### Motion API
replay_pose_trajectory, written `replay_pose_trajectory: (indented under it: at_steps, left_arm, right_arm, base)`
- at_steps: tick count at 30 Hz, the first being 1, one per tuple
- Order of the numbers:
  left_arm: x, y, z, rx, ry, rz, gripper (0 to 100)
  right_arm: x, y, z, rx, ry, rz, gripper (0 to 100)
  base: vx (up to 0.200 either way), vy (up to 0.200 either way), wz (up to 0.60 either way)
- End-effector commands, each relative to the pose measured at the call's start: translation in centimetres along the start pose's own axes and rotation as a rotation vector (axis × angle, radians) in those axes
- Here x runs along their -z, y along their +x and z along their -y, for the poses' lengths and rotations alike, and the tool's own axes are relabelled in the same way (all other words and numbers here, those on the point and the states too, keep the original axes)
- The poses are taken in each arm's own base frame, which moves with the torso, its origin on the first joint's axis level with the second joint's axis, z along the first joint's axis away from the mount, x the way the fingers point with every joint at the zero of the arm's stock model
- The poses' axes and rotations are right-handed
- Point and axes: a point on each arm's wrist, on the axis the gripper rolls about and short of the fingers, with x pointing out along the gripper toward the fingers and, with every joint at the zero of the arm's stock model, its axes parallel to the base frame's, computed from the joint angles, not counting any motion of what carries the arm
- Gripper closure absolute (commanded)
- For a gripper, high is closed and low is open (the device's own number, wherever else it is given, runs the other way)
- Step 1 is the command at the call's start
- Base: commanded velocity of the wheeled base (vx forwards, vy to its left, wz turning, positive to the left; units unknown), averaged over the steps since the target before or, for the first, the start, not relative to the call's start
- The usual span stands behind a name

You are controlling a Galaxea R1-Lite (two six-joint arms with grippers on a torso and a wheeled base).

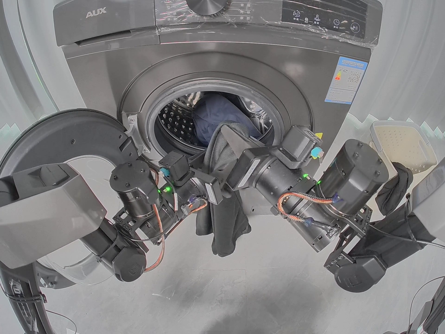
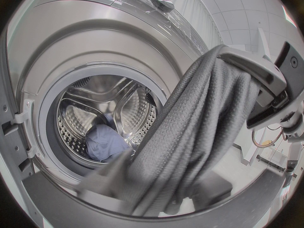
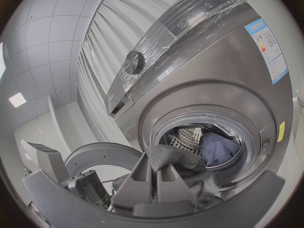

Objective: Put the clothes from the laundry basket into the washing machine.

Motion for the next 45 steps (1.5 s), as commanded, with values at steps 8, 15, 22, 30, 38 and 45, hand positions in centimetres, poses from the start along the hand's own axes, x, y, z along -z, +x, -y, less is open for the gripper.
replay_pose_trajectory:
  at_steps: [8, 15, 22, 30, 38, 45]
  left_arm:
    - [-2.5, -2.1, 1.3, 0.037, -0.004, 0.02, 100]
    - [-3.2, -5.0, 0.4, 0.026, -0.012, -0.021, 100]
    - [-4.6, -4.9, -1.8, 0.007, 0.007, 0.027, 100]
    - [-6.0, -3.9, -2.5, -0.011, 0.014, 0.096, 100]
    - [-8.8, -4.3, -2.1, 0.009, 0.024, 0.183, 100]
    - [-9.7, -4.6, -1.7, 0.02, 0.028, 0.209, 100]
  right_arm:
    - [0.4, -0.4, 0.1, -0.002, 0.009, -0.018, 100]
    - [-0.1, -3.8, 0.7, -0.024, -0.001, -0.089, 0]
    - [0.1, -9.7, 2.2, -0.028, -0.036, -0.25, 0]
    - [2.1, -12.5, 4.1, -0.02, -0.064, -0.41, 0]
    - [6.9, -9.5, 8.1, 0.044, -0.094, -0.49, 0]
    - [10.4, -6.0, 10.2, 0.043, -0.113, -0.481, 0]
  base:
    - [0.0, 0.0, 0.0]
    - [0.0, 0.0, 0.0]
    - [0.0, 0.0, 0.0]
    - [0.0, 0.0, 0.0]
    - [0.0, 0.0, 0.0]
    - [0.0, 0.0, 0.0]
